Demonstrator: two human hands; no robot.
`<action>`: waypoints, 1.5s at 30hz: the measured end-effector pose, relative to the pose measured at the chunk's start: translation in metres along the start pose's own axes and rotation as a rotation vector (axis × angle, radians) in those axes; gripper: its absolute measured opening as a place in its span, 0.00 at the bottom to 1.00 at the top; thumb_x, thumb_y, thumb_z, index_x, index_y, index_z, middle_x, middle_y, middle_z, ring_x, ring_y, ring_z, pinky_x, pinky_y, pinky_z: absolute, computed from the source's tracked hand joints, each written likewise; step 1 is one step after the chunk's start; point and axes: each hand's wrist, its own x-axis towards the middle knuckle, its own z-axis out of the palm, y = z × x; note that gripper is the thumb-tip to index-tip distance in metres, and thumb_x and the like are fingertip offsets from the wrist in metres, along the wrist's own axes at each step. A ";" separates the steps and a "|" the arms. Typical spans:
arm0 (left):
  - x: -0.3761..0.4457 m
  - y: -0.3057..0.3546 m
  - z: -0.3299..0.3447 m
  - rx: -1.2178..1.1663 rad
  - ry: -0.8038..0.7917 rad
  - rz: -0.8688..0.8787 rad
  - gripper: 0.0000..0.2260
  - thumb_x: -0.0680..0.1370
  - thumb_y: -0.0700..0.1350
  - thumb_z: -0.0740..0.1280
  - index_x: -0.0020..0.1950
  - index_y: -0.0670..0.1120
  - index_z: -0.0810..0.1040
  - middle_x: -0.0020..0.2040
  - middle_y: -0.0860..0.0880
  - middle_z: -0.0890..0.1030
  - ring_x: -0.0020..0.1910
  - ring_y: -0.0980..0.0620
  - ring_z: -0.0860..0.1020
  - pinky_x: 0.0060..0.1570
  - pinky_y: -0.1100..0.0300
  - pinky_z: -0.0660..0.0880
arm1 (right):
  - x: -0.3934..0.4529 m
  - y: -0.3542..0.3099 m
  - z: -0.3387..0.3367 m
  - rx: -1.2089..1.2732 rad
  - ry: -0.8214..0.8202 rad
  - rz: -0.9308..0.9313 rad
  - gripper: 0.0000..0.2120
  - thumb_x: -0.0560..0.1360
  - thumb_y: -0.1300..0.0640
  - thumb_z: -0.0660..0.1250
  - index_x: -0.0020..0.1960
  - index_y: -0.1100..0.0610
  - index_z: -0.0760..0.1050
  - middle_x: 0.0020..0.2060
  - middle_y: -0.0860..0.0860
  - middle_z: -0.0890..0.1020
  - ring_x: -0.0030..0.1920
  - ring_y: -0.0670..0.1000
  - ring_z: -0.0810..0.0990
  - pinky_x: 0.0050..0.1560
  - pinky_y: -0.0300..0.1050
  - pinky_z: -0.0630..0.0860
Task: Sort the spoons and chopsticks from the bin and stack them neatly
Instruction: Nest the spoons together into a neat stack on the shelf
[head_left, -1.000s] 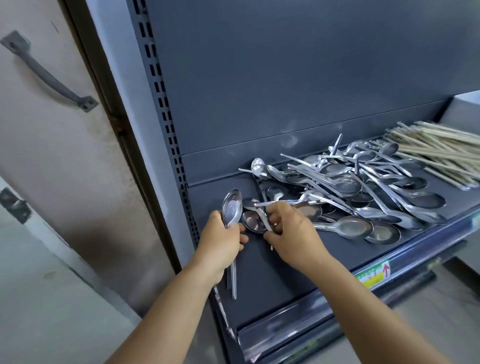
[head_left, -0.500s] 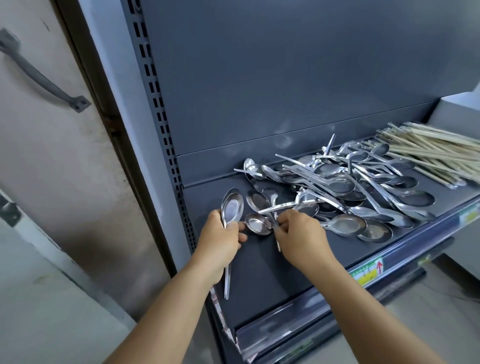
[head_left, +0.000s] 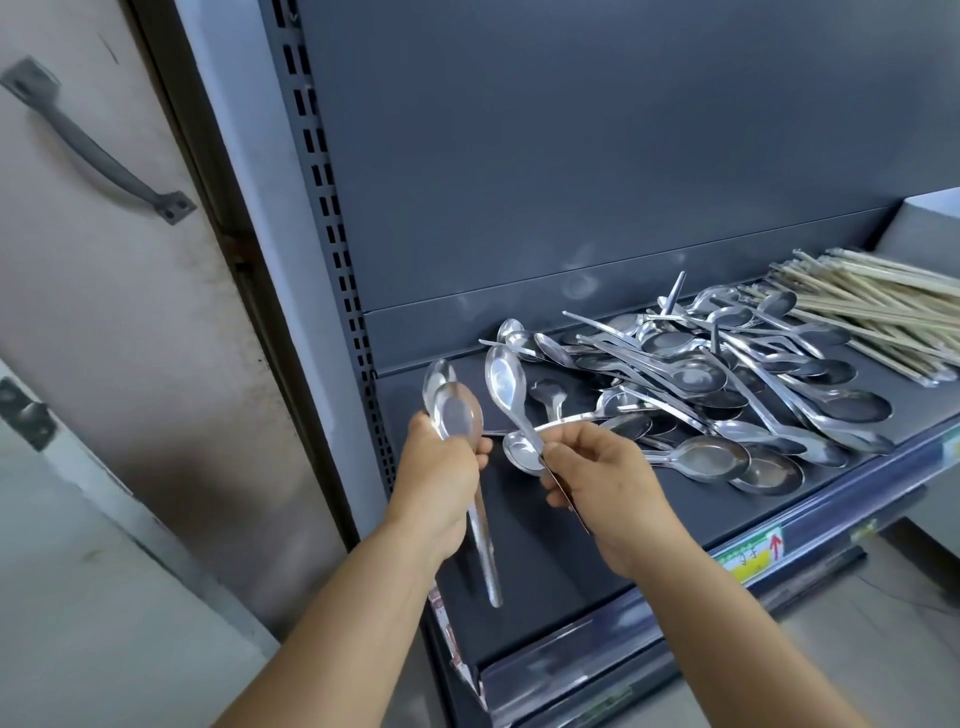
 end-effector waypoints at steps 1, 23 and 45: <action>0.002 0.000 -0.001 -0.009 0.025 -0.008 0.11 0.78 0.35 0.56 0.56 0.43 0.75 0.37 0.50 0.79 0.35 0.55 0.77 0.41 0.62 0.75 | 0.000 0.000 0.000 0.002 0.000 0.000 0.07 0.76 0.64 0.63 0.43 0.58 0.79 0.32 0.48 0.78 0.27 0.42 0.75 0.29 0.34 0.73; -0.026 0.004 0.018 -0.018 -0.077 0.061 0.13 0.83 0.45 0.53 0.45 0.43 0.73 0.39 0.49 0.78 0.36 0.53 0.77 0.46 0.55 0.78 | -0.010 0.004 -0.005 -0.391 -0.055 -0.180 0.08 0.74 0.58 0.66 0.38 0.48 0.77 0.29 0.43 0.78 0.28 0.42 0.73 0.33 0.40 0.75; -0.042 -0.006 0.082 0.294 -0.315 0.069 0.11 0.81 0.41 0.53 0.47 0.42 0.74 0.41 0.52 0.80 0.33 0.56 0.73 0.34 0.63 0.71 | 0.001 0.013 -0.141 -0.816 0.518 -0.282 0.11 0.78 0.59 0.58 0.54 0.52 0.77 0.47 0.51 0.78 0.42 0.48 0.70 0.42 0.41 0.63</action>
